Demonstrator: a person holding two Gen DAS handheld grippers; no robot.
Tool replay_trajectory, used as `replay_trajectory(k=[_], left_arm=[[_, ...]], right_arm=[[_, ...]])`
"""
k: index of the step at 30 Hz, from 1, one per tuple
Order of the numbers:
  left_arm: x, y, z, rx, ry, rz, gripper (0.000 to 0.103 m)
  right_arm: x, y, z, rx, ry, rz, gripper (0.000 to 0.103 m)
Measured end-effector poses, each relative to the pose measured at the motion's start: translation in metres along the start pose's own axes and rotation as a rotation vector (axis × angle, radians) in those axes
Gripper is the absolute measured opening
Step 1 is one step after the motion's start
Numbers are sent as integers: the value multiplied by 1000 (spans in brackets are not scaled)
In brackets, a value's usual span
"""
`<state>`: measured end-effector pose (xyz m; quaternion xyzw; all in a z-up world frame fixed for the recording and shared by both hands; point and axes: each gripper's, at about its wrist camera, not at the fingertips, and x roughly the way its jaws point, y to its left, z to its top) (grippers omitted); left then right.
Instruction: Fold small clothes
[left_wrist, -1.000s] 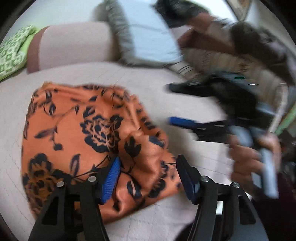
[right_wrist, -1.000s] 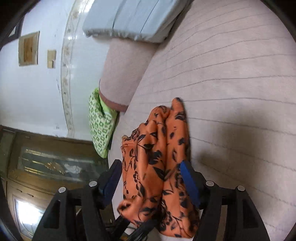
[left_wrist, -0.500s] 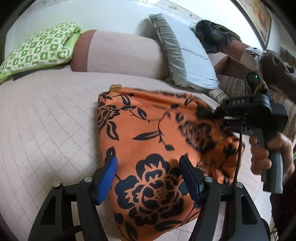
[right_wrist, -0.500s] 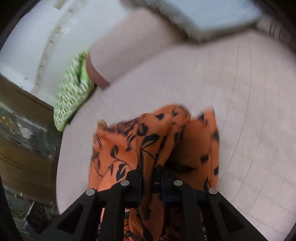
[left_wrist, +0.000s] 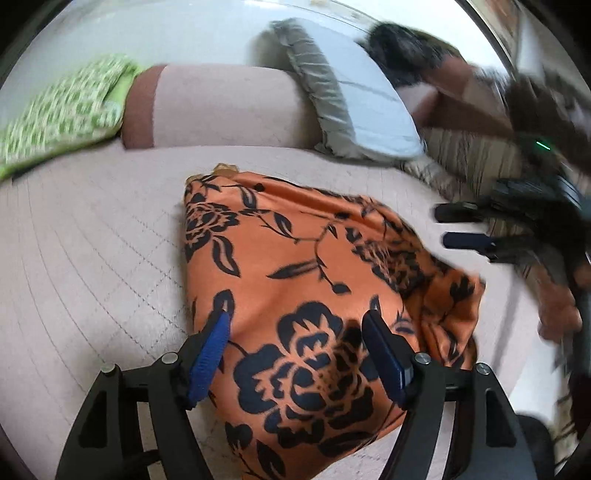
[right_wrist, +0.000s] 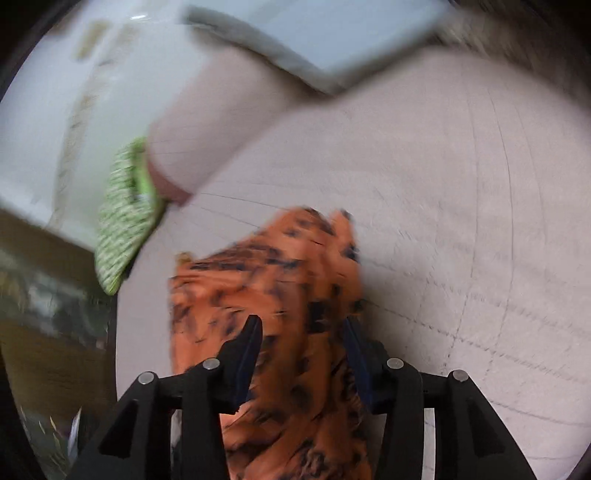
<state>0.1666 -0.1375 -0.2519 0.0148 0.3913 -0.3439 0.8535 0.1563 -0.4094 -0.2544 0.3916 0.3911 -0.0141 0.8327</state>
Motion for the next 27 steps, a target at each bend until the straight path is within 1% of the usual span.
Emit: replay_trajectory(k=[2,3,5,7,8,9,10,11,12,13,14,15,16,17,18,19,20,21,24,27], left_arm=[[-1,11,2,-54,-7,-1,74],[-2,13,1,-63,-8,10,74],[-2,22,0,-87,-4,35,74],[-4,29,-2,-108,0,44,74],[-4,32,-3,-110,1,48,74],[-5,33,-5,-106,4,56,74],[-5,33,-6,-95,9,65,74],[-3,33,-7,-81,15,74,74],[-3,32,-8,-72,21,77,74],[-2,31,-10,-62,30,77,74],[1,27,-11,-50,45,69,74],[1,25,-13,-43,51,62,74],[4,19,-14,-21,56,51,74],[4,13,-15,6,54,61,74],[5,7,-16,44,48,87,74],[6,2,-17,86,42,117,75],[6,0,-17,97,42,128,75],[7,2,-17,91,44,129,76],[9,8,-16,60,51,129,76],[11,6,-14,72,48,145,76]], right_arm=[[-14,22,-5,-81,-14,60,49],[-19,39,-11,-132,-6,114,49],[-17,56,-20,-168,30,186,49],[-2,64,-31,-132,98,241,49],[4,62,-34,-111,126,252,49],[18,55,-41,-69,178,242,48],[23,50,-44,-50,200,220,47],[28,38,-50,-24,222,172,43],[28,27,-53,-12,224,132,40],[25,18,-57,-12,217,95,33],[23,9,-60,-21,209,52,24],[19,-2,-63,-21,212,36,18],[16,-9,-65,-5,224,37,17],[16,-15,-65,19,238,46,17],[15,-15,-63,25,247,47,17],[14,-9,-59,0,251,25,17],[10,-3,-54,-20,245,14,18],[6,6,-47,-47,222,10,23],[0,33,-22,-90,141,22,23],[13,58,2,-136,116,-18,23]])
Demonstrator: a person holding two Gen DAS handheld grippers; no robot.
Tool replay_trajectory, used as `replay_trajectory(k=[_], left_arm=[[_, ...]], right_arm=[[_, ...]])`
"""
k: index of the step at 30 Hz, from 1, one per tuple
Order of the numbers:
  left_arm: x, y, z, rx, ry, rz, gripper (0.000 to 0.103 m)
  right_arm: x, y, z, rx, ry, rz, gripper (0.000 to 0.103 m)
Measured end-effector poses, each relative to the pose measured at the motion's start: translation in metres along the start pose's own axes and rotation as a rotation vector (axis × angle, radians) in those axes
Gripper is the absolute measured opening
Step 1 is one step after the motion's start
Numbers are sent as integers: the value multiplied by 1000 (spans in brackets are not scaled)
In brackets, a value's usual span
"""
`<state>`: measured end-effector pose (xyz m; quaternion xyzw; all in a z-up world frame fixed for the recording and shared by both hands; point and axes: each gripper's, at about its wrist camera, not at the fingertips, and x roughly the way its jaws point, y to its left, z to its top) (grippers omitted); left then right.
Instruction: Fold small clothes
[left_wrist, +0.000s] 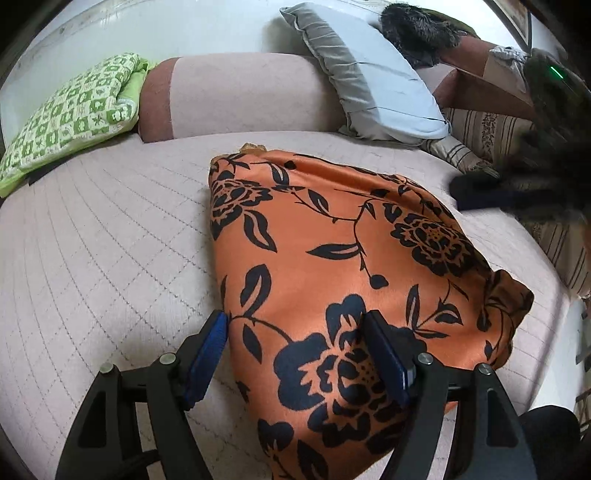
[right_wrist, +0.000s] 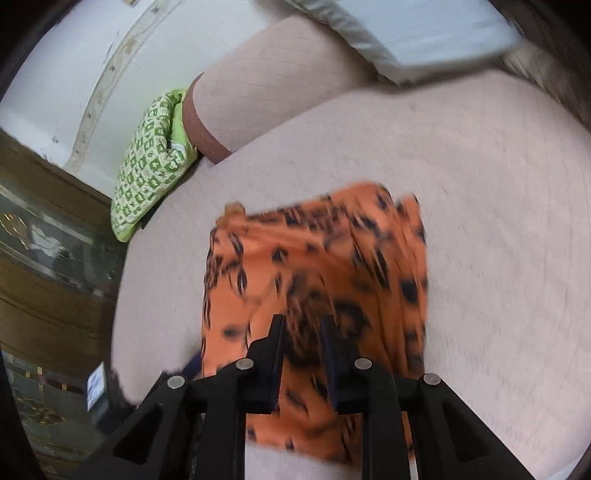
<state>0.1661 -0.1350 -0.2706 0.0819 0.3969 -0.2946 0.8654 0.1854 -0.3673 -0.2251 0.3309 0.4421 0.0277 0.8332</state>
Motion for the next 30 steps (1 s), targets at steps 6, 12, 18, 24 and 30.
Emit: replay_trajectory(k=[6,12,18,24,30], left_arm=[[2,-4,2,27,-4,17,77],[2,-5,3,45,-8,31,77],[5,-7,4,57,-11,46,78],[7,-8,4,47,-10,49,78],[7,-9,4,46,-8,52,78]], right_arm=[[48,19,39,-44,3,-71,23],[97,-2,58,9,35,-117,21],[116,-4,66,-26,10,-126,21],[87,9,68,2,-26,-2,23],[87,50,74,-104,11,98,23]])
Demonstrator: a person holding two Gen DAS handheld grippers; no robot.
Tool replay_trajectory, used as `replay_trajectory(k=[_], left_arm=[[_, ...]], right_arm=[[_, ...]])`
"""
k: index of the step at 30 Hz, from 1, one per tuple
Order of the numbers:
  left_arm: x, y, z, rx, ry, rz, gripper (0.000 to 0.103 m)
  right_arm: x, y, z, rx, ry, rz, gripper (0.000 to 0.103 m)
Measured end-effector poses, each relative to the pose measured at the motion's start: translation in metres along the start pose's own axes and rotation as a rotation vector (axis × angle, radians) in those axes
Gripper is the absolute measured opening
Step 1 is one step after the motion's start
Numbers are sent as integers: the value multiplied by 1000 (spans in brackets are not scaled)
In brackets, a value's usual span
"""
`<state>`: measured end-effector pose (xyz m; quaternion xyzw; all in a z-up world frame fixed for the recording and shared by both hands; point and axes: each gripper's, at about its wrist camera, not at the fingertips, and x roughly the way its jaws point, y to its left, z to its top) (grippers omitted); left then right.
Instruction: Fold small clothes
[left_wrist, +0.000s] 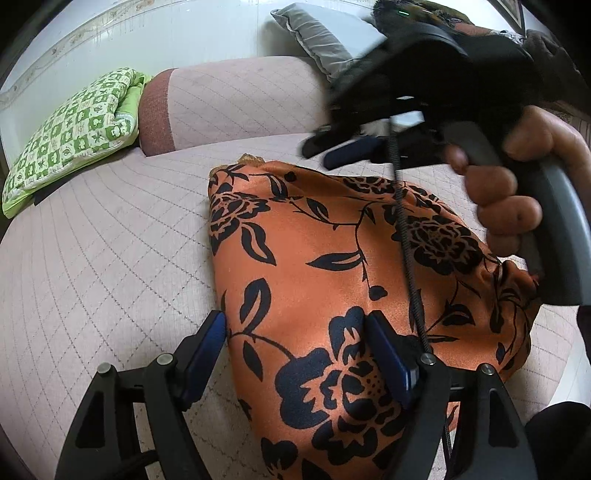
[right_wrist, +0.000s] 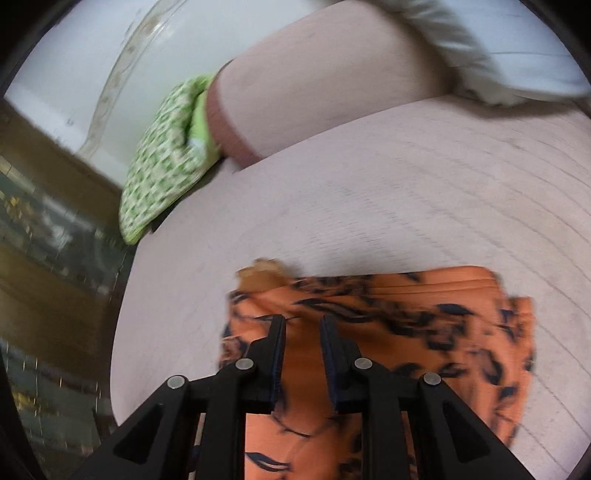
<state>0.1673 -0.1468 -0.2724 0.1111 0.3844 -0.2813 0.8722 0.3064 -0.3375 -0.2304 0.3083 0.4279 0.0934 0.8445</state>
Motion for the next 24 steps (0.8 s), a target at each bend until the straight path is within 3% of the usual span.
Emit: replay_trajectory(k=[4,8,13,17,24], left_arm=[[1,0,1,4,2,3,79],[3,1,2,1,10,10,79],[4,2,4,-4,13,5,80],[3,3,5,-2,10,7,81],[-2,-2,2,9,2,27,81]], right_arm=[[29,14,5,-44,50,-21,23],[70,2,5,-33,120,-95,21],[72,-5,0,-28,85,-71,21],[60,-12,-4,5,84,-43,21],[-3,-18,-34,-9,18,-45,21]])
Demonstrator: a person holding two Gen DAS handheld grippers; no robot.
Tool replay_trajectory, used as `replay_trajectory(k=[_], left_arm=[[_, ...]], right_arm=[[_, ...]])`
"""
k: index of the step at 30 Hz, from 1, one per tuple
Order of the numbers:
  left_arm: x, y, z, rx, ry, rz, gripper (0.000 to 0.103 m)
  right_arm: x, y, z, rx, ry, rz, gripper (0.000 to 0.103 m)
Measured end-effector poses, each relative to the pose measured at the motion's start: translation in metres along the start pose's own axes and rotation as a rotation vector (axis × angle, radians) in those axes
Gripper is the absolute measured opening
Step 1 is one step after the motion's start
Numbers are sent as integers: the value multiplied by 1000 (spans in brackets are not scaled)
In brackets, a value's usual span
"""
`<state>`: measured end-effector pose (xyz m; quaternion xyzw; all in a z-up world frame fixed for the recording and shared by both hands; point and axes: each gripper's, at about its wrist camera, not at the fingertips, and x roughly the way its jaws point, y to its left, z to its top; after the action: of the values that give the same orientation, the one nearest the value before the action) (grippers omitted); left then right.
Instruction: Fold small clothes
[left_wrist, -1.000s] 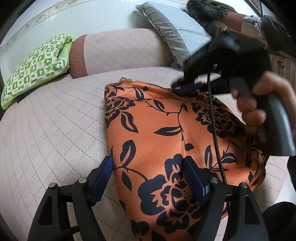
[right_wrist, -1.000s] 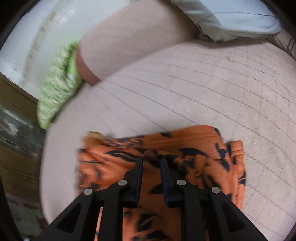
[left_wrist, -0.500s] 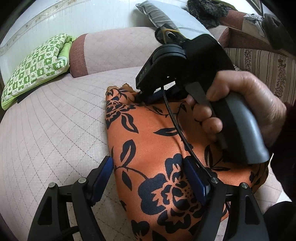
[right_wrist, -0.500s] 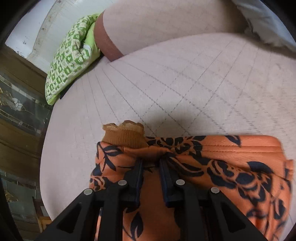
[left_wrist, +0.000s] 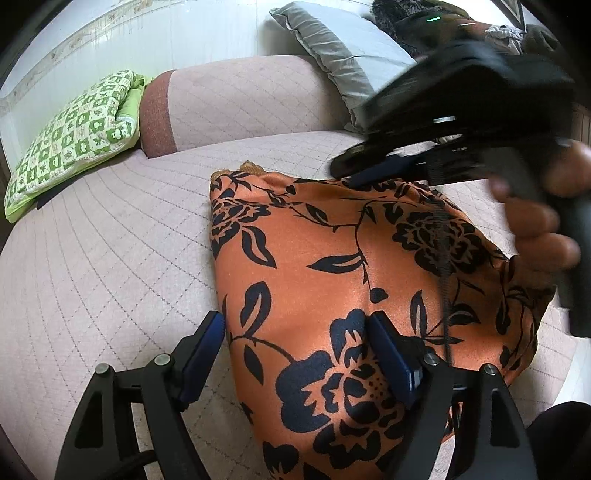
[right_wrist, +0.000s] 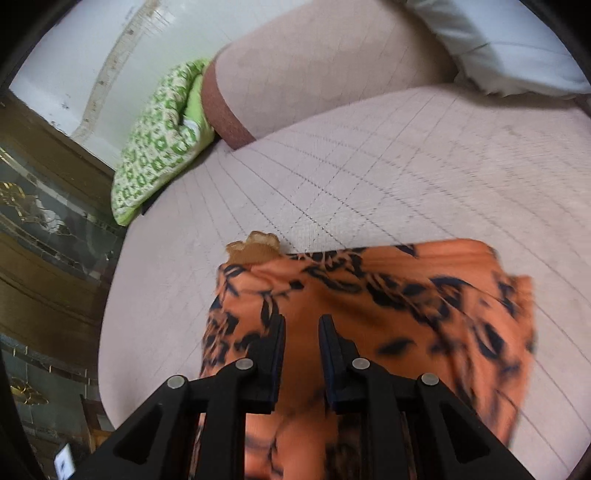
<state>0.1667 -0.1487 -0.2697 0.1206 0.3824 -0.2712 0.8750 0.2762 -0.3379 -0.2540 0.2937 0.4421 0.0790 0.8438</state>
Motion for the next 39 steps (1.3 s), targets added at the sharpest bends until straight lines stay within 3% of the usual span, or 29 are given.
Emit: replay_trajectory(k=[7,12,15,27,39], left_arm=[[-1,-2,-2,1,-2,7,81],[-1,-2,-3,0,-1,5,81],[1,-2,-3,4,4,9,81],[3,0,-2,-6,7,1,81],[0,4,0,-18,7,-9,82]], right_arm=[[-44,-9,-50,-22,1,-51,21],[-43,-26,-87,-18,49,-161,21],[-33,-35,-104,-27,37,-162,22],[-62,-33,-114,4,43,-157,22],[-59,-48,-119,61,61,-107,22]])
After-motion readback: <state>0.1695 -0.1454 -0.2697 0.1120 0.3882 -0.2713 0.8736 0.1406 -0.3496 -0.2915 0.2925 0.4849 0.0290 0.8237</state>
